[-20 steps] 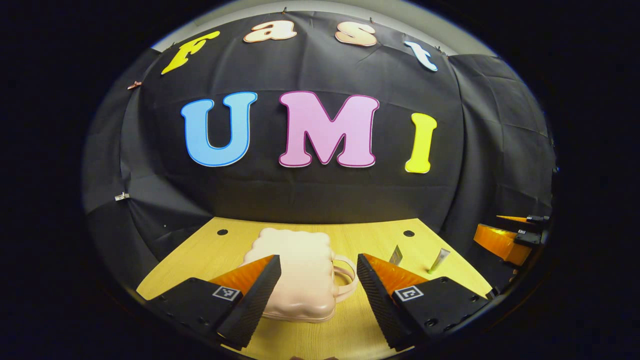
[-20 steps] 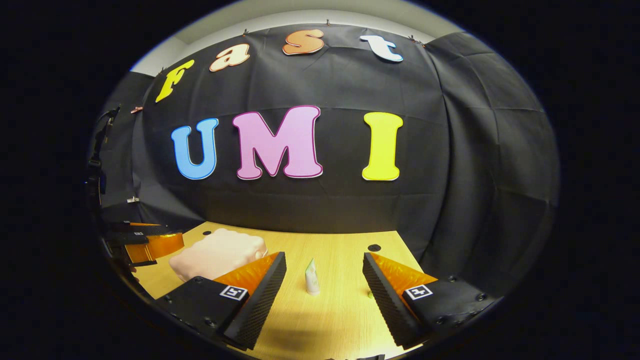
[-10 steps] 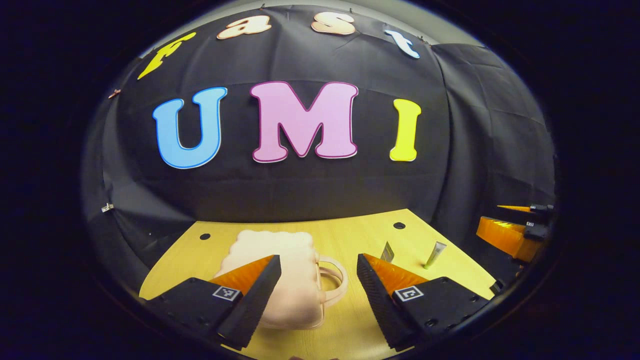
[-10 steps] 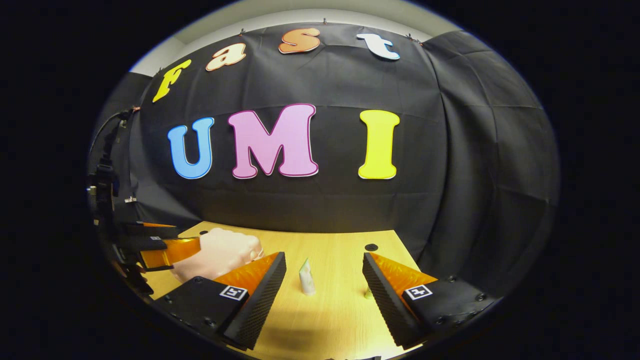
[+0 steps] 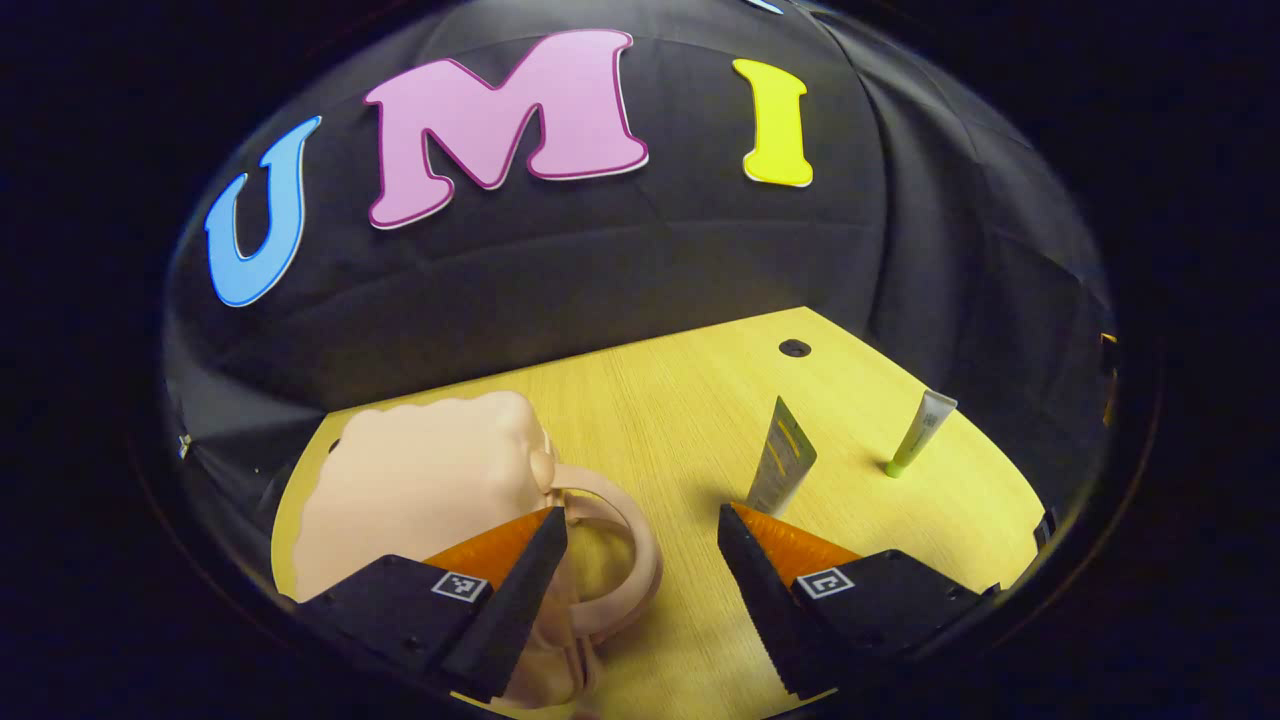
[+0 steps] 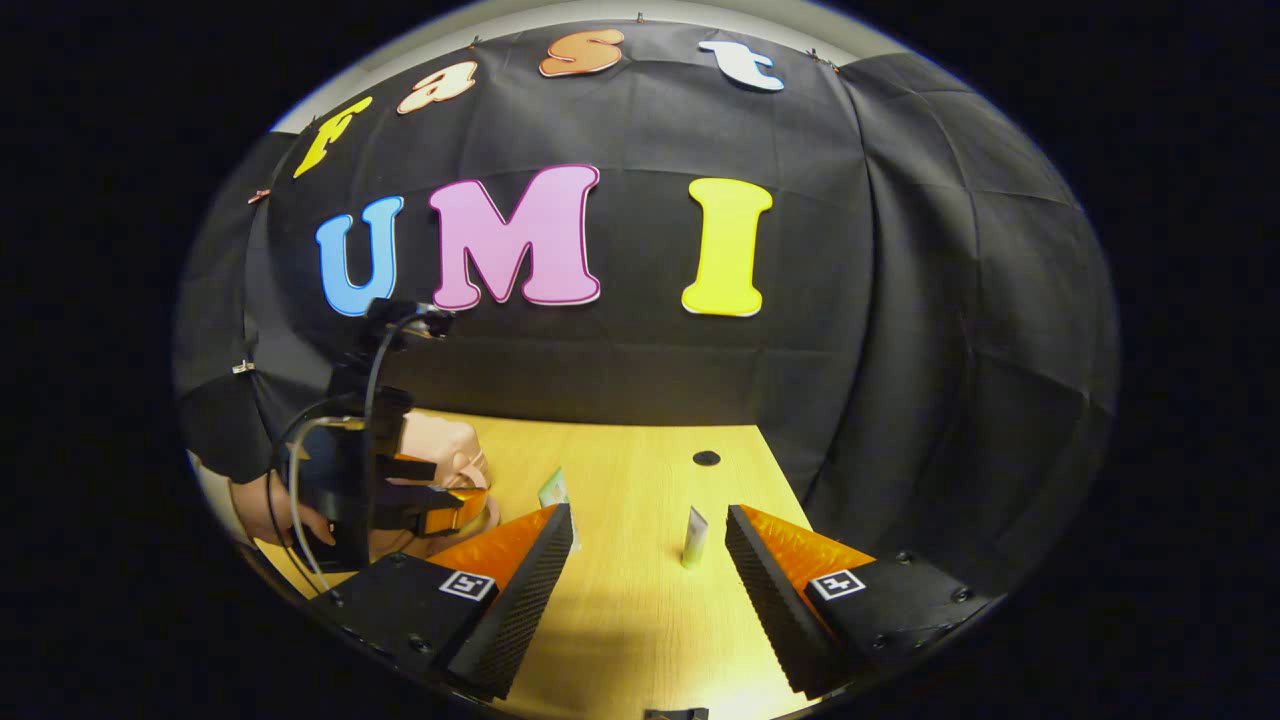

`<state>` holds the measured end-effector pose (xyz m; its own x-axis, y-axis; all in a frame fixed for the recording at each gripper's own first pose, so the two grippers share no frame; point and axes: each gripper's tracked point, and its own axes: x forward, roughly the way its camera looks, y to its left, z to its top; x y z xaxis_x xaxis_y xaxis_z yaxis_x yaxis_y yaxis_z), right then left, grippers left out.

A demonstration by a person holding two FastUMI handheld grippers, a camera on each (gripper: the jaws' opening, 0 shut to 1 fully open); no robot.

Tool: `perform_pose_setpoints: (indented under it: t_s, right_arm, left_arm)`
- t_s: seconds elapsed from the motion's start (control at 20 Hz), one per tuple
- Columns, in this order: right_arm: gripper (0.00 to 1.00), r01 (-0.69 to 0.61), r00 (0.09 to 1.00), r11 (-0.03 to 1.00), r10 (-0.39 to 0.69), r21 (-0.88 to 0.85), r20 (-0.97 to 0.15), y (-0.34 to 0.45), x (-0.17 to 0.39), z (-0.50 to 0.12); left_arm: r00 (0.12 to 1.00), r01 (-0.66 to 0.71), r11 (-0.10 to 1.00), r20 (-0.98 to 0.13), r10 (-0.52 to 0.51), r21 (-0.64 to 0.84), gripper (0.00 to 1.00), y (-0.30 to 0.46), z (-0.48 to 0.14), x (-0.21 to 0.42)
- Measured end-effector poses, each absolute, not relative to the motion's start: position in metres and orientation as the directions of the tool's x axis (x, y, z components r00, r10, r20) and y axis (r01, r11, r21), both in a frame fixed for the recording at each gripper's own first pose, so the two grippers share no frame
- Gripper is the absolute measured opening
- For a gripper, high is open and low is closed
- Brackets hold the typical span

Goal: First open the suitcase, pack the skin care products into it, and then close the suitcase.

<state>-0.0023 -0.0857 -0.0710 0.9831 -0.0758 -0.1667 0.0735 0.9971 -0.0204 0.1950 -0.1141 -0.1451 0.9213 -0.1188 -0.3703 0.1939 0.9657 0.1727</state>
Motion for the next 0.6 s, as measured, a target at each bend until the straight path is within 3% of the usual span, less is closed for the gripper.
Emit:
perform_pose_setpoints:
  t_s: [0.15, 0.35, 0.45, 0.55, 0.6]
  right_arm:
    - [0.98, 0.087, 0.971, 0.996, -0.090, -0.022, -0.219, -0.101, -0.002, -0.083]
    - [0.97, 0.110, 0.978, 0.994, -0.110, -0.008, -0.180, -0.117, 0.002, -0.066]
    - [0.98, 0.113, 0.975, 0.994, -0.110, 0.001, -0.194, -0.117, 0.005, -0.069]
    - [0.98, 0.105, 0.975, 0.994, -0.102, 0.003, -0.195, -0.111, 0.008, -0.068]
    - [0.98, 0.095, 0.976, 0.995, -0.094, -0.001, -0.194, -0.107, 0.009, -0.067]
  left_arm:
    - [0.893, 0.162, 0.973, -0.444, -0.074, 0.164, 0.89, -0.118, -0.174, 0.219]
    - [0.844, 0.079, 0.985, -0.536, 0.014, 0.151, 0.72, -0.109, -0.206, 0.236]
    - [0.827, 0.018, 0.988, -0.557, 0.073, 0.156, 0.57, -0.099, -0.214, 0.241]
    - [0.811, 0.016, 0.993, -0.582, 0.054, 0.115, 0.24, -0.104, -0.213, 0.241]
    - [0.806, 0.042, 0.993, -0.591, 0.030, 0.107, 0.22, -0.105, -0.206, 0.238]
